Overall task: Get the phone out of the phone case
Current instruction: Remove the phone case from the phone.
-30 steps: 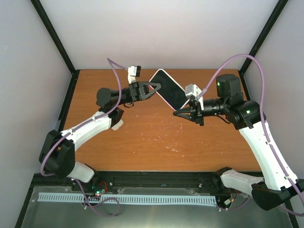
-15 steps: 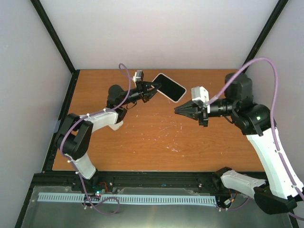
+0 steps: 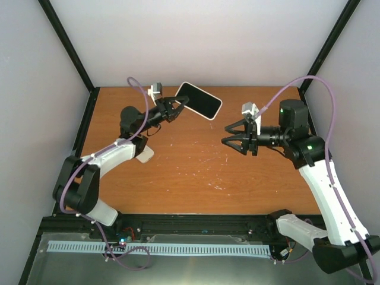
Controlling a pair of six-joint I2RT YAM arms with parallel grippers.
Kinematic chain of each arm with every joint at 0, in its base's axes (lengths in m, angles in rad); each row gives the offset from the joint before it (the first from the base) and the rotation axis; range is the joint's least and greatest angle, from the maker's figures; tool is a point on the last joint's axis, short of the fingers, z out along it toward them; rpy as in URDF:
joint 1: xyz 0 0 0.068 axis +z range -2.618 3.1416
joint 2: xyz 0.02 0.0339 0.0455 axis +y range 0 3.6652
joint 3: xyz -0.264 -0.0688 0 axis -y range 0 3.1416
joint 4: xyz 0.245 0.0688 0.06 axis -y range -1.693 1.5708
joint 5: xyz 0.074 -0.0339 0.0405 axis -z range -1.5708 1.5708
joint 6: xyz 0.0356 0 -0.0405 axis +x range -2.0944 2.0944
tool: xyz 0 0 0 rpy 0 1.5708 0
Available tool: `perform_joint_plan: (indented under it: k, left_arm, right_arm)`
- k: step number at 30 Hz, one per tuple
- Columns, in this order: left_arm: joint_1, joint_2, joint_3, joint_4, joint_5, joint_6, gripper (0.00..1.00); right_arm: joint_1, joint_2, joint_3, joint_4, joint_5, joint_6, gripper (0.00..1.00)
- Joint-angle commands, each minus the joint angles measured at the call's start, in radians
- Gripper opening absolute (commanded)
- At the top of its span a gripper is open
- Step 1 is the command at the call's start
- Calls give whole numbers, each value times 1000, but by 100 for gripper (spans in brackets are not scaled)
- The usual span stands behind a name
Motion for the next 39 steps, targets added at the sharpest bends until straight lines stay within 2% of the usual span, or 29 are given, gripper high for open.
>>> perform_joint_plan:
  k: [1, 4, 9, 14, 21, 30, 32, 34, 39]
  left_arm:
    - [-9, -156, 79, -126, -85, 346, 0]
    - [-21, -191, 78, -157, -92, 427, 0]
    - [-30, -181, 57, -89, -65, 389, 0]
    - [-40, -169, 53, -47, -44, 345, 0]
    - [-41, -198, 46, -30, -50, 336, 0]
    - [-47, -211, 51, -38, -55, 349, 0]
    - [-50, -219, 50, -45, -66, 372, 0]
    - [-54, -242, 65, -120, -86, 451, 0]
    - [-57, -254, 89, -170, -93, 494, 0]
  right_arm:
    - [-110, 51, -67, 5, -175, 117, 61]
    - [-113, 60, -82, 81, -250, 147, 64]
    - [-92, 75, -85, 307, -232, 289, 65]
    - [-47, 148, -33, 359, -194, 314, 65]
    - [-29, 216, -7, 329, -102, 310, 61]
    - [-26, 257, 18, 270, -90, 286, 61]
    - [-24, 265, 33, 230, -53, 278, 57]
    - [-25, 280, 53, 142, -47, 248, 54]
    - [-25, 260, 39, 80, 6, 203, 55]
